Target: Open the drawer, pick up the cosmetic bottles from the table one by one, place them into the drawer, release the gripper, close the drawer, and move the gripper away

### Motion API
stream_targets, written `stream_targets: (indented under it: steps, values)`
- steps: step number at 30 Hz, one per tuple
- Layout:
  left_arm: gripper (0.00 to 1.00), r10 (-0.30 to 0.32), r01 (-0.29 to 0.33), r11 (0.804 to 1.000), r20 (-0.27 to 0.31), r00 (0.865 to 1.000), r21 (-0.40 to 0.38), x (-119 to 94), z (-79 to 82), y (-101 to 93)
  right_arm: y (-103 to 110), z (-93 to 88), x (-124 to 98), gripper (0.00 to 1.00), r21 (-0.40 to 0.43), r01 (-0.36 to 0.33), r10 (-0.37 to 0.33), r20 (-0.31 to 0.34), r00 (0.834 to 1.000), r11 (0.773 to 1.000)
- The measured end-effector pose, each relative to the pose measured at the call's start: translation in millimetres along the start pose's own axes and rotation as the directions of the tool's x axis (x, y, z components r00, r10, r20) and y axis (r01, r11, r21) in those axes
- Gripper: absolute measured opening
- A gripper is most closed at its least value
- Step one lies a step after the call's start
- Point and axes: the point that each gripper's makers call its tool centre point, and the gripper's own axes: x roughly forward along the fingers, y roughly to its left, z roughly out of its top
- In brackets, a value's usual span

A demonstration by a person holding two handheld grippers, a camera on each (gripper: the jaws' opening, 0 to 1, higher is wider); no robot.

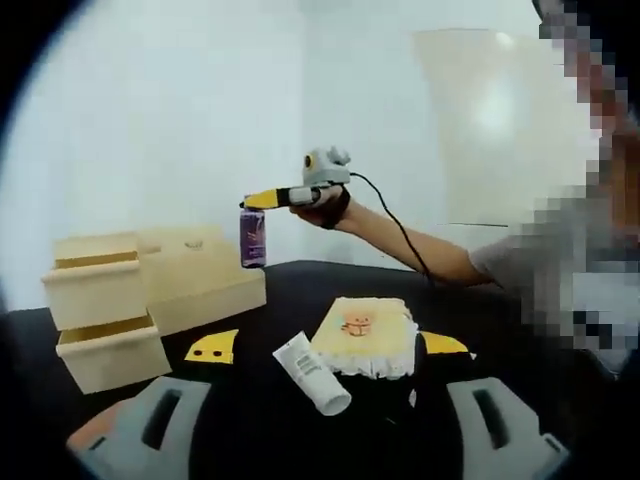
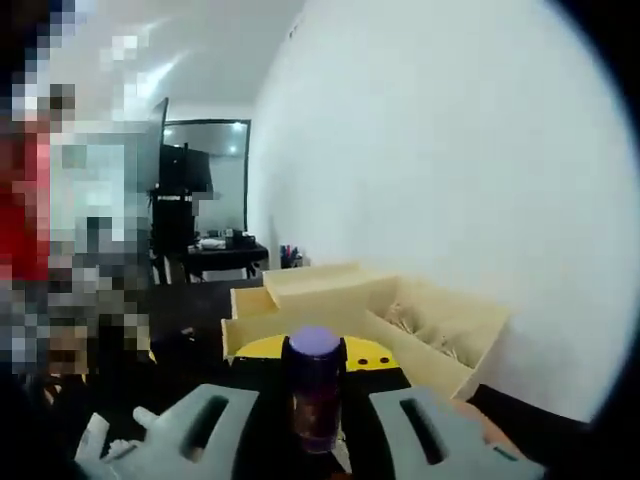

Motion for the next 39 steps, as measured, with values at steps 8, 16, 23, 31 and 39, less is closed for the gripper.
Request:
stream_targets:
  steps: [8, 16, 23, 31, 39]
  values:
    - [0.66, 0.019, -0.019, 1.000, 0.000, 1.000, 0.006, 1.8, -0.3, 2.9, -6.6, -7.4, 8.5, 0.16, -0.013, 0.017, -0.017, 0.004, 1.000, 1.000]
    - [0.65, 0.029, -0.029, 0.999, -0.007, 1.000, 0.014, 5.3, -3.1, 0.9, -20.9, -15.1, 16.2, 0.16, -0.010, 0.022, -0.022, -0.006, 1.000, 1.000]
    - [0.65, 0.027, -0.027, 0.999, -0.016, 1.000, 0.019, 5.9, -6.0, 0.8, -34.0, -27.1, 19.8, 0.16, -0.027, 0.029, -0.029, -0.016, 0.999, 0.999]
    - [0.64, 0.030, -0.029, 0.999, -0.035, 0.999, 0.028, 4.9, -10.6, 3.2, -34.0, -42.0, 25.0, 0.16, -0.063, -0.017, 0.016, -0.007, 1.000, 0.998]
    - [0.64, 0.029, -0.028, 0.999, -0.041, 0.999, 0.028, 3.9, -12.6, 3.8, -32.0, -56.7, 29.5, 0.16, -0.090, -0.048, 0.045, -0.028, 0.999, 0.995]
